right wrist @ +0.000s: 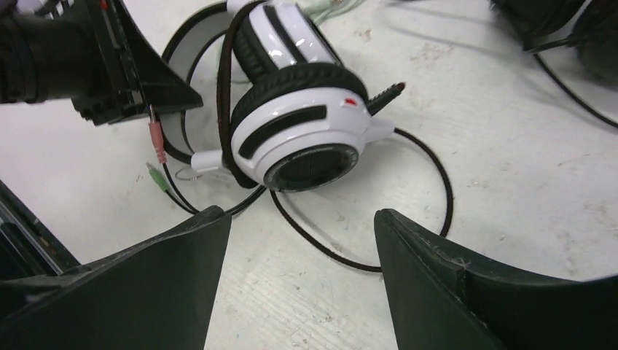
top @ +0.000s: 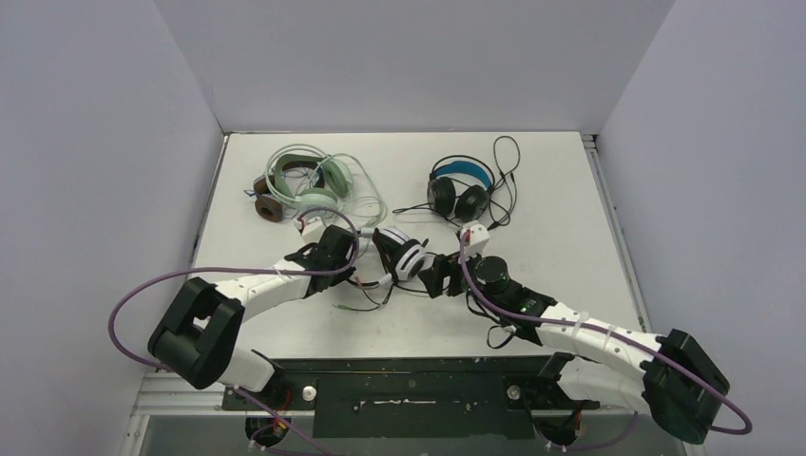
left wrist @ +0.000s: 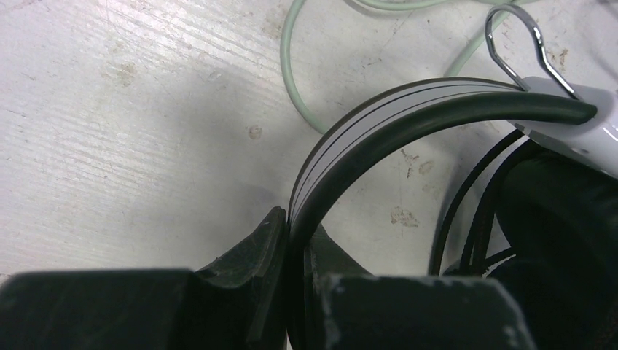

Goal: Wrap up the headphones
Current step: Wrap the headphones cable around the headphones.

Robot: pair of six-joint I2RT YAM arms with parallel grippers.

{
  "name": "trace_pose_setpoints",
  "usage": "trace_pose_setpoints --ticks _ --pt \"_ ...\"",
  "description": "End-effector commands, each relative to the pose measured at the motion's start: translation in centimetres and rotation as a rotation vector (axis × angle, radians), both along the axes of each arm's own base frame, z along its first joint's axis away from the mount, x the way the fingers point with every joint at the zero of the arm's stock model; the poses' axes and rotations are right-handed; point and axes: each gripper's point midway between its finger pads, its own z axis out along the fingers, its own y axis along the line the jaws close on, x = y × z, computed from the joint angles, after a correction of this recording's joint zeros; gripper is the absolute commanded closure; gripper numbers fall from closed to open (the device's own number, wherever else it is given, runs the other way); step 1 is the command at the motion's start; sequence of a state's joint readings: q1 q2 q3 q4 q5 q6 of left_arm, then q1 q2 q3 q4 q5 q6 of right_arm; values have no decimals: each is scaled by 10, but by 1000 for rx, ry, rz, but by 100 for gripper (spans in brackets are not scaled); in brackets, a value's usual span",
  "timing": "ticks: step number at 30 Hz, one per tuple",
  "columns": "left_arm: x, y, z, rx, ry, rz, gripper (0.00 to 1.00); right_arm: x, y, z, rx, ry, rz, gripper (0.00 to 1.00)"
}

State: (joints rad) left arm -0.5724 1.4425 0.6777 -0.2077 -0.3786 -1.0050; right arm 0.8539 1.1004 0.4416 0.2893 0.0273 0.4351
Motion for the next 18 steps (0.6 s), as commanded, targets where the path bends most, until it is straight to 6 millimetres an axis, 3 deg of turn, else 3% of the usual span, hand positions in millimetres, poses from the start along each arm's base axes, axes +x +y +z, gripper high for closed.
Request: trace_pose_setpoints --ticks 1,6,9,13,18 --pt "29 -23 67 -141 -166 -22 100 8 -22 21 37 -33 -85 27" --pt "32 -24 118 -153 -215 -43 100 21 -55 22 30 -27 -210 29" --pt "29 -21 145 -141 -221 -52 100 28 -68 36 49 -62 -226 24" --pt "28 -20 184 -134 -275 -93 100 26 -68 61 69 -171 -153 21" --pt "26 -15 243 -121 -361 -128 100 8 -48 88 104 -348 44 20"
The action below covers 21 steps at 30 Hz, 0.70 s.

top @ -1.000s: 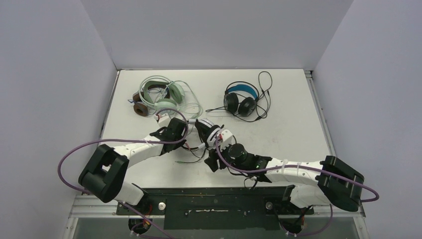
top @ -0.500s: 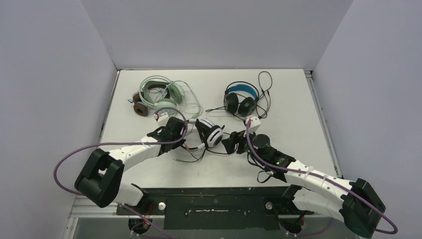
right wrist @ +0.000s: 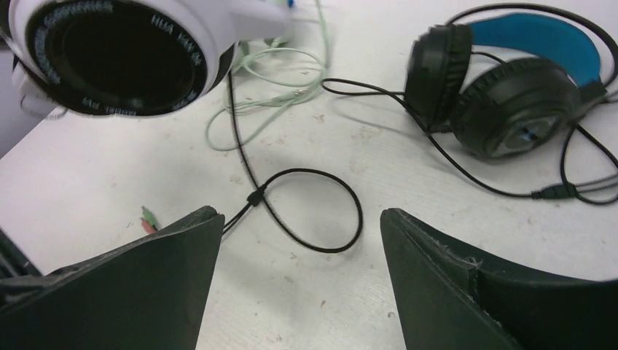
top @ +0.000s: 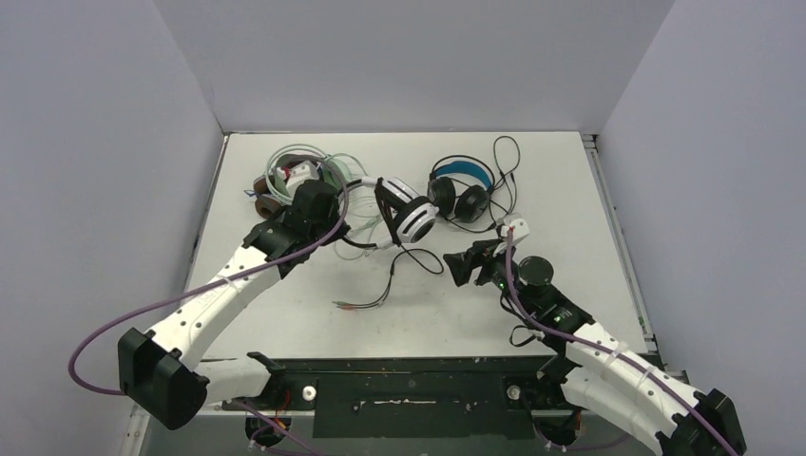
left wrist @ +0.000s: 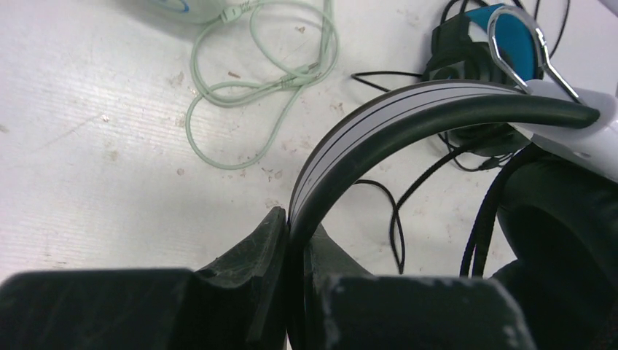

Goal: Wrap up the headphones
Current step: Wrap the headphones cable around the headphones.

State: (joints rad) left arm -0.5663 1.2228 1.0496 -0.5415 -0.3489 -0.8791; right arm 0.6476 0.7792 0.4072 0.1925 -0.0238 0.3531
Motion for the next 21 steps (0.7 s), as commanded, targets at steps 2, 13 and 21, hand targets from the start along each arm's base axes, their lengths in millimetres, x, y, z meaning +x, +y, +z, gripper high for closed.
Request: trace_pose_setpoints --ticks 2,13,21 --pt "3 0 102 -60 -180 -42 100 -20 27 37 19 -263 245 19" --pt "-12 0 170 -93 -265 -110 100 8 52 47 -13 -398 286 1" --pt "-19 0 196 -121 -305 -133 100 48 75 53 -24 -458 325 0"
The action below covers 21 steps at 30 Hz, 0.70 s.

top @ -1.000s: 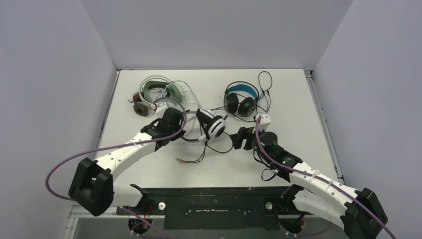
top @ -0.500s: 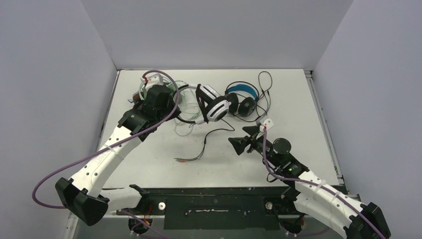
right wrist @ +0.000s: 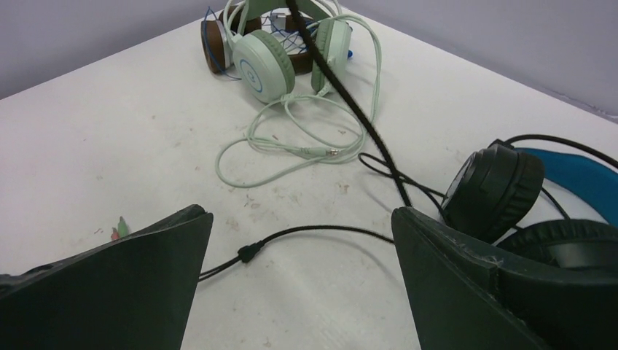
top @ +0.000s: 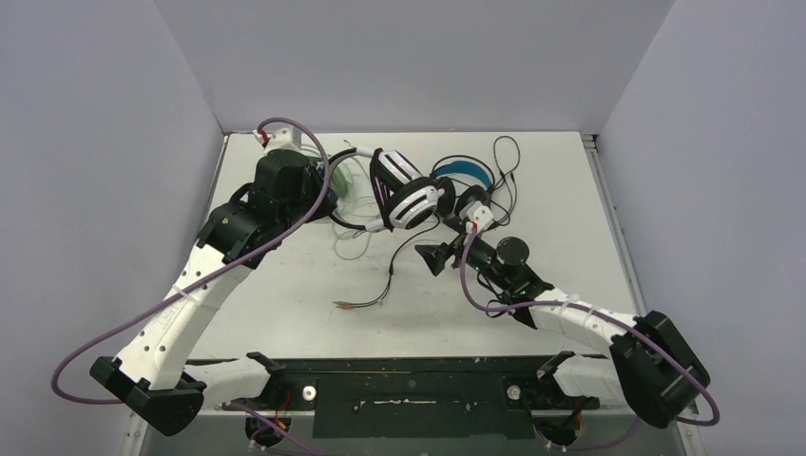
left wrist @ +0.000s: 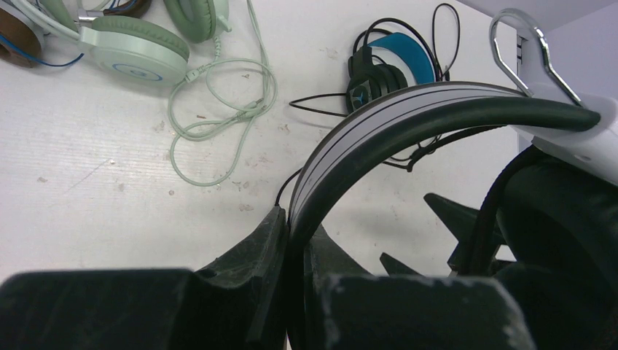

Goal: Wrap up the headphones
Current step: Wrap the headphones cable around the headphones.

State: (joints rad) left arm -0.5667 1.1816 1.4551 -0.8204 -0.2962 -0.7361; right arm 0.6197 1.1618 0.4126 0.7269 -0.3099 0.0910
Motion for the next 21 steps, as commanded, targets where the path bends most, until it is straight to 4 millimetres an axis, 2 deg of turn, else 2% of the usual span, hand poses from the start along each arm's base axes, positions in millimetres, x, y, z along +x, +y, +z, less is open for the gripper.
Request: trace_pose_setpoints --ticks 1,4,6,9,11,13,16,21 --pt "-3 -4 68 -131 -156 -21 100 25 20 48 75 -159 64 0" --pt "-6 -3 73 -135 -164 -26 100 48 16 35 71 -132 -23 0" --pt "-7 -4 77 -141 -169 -33 100 61 6 30 74 -126 -109 0" --pt "-10 -4 85 -152 -180 -41 100 71 1 21 49 -130 -155 0" --pt "-12 -3 90 -157 -190 -43 100 77 4 12 18 -123 -153 0" --pt "-13 -2 94 -162 -197 -45 100 80 7 8 7 -124 -129 4" --pt "-14 -1 97 -164 -201 -42 100 84 15 5 14 -129 -83 15" --pt "-17 0 101 -171 -192 -41 100 101 32 10 30 -158 -33 16"
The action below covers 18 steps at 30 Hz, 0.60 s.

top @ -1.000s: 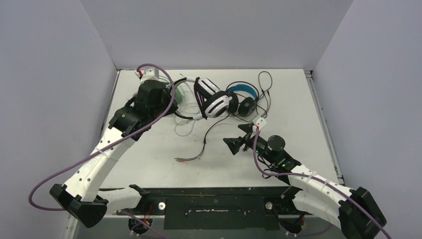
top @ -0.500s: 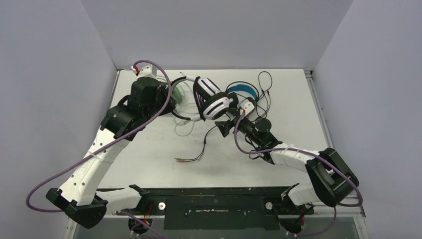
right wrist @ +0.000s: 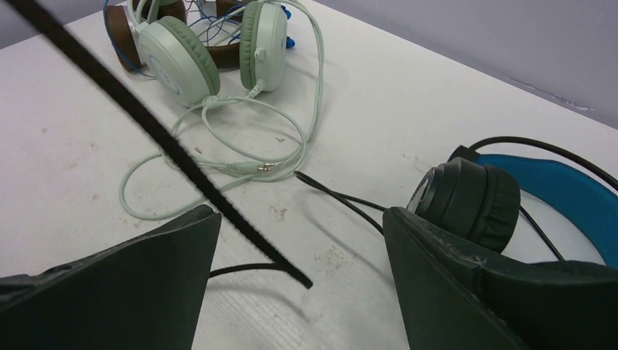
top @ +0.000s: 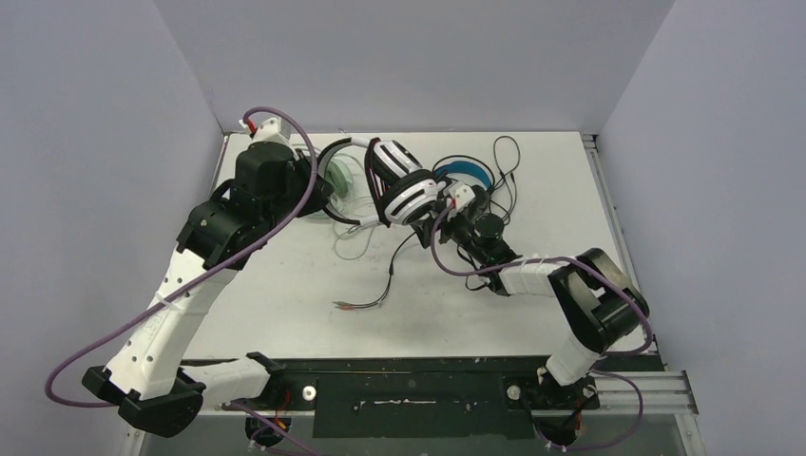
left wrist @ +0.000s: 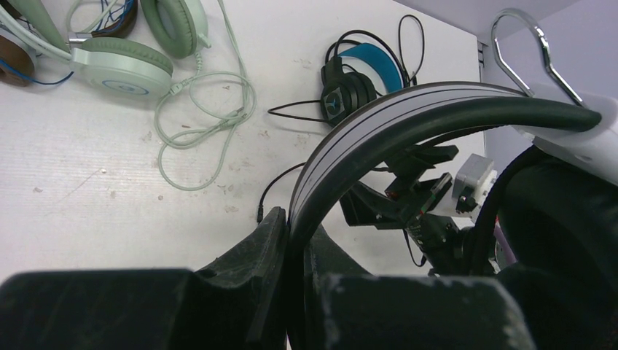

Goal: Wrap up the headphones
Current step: Wrap the headphones cable around the headphones.

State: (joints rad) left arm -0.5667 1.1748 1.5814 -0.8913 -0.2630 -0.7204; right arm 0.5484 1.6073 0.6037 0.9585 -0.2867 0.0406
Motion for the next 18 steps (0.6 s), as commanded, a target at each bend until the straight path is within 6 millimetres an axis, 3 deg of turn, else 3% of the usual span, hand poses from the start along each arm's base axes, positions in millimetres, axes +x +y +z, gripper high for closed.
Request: trace_pose_setpoints --ticks 1,2,4,8,9,13,16,18 --pt "-6 -1 64 -144 -146 -6 100 19 22 47 73 -145 75 19" --pt "-7 -1 66 -146 -148 -5 100 22 26 47 76 -142 84 24" --pt "-7 1 70 -149 -152 4 100 25 32 47 89 -132 106 44" --pt "1 7 68 -150 -148 63 100 4 40 53 109 -125 126 96" --pt "4 7 66 -151 -141 75 100 -8 43 56 104 -131 128 100" --pt "25 8 56 -162 -129 126 100 -74 69 57 74 -111 219 100" --pt "46 22 51 -184 -137 199 100 -129 85 44 48 -58 313 100" --pt "60 36 48 -174 -150 251 100 -153 86 45 45 -49 324 100"
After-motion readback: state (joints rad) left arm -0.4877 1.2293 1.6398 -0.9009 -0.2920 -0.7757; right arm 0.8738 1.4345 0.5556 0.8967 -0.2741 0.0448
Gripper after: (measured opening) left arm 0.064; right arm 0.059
